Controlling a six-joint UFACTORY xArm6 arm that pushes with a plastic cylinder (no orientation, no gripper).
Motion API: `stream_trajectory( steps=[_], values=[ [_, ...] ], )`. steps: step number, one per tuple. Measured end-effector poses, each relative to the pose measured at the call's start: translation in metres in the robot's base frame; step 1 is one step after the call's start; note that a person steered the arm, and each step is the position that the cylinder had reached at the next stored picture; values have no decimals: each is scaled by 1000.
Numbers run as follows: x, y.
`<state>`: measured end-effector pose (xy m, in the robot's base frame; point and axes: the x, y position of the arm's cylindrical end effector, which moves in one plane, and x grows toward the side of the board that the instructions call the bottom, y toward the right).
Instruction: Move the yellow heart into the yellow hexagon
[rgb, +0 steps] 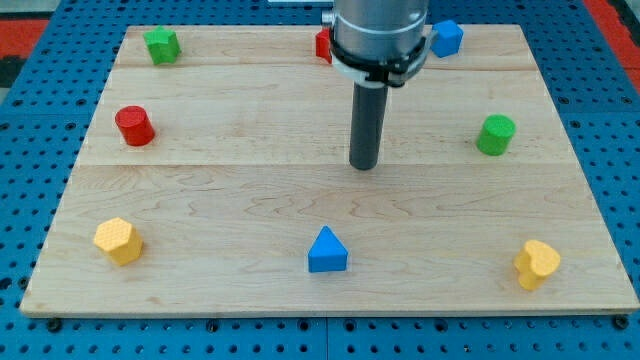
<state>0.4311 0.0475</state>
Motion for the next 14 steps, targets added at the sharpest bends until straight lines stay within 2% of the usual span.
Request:
stream_trajectory(
  steps=[3, 10, 11, 12, 14],
  values=[
    [-20, 29],
    [-20, 33],
    [-9, 40],
    [50, 95],
    [73, 209]
  ],
)
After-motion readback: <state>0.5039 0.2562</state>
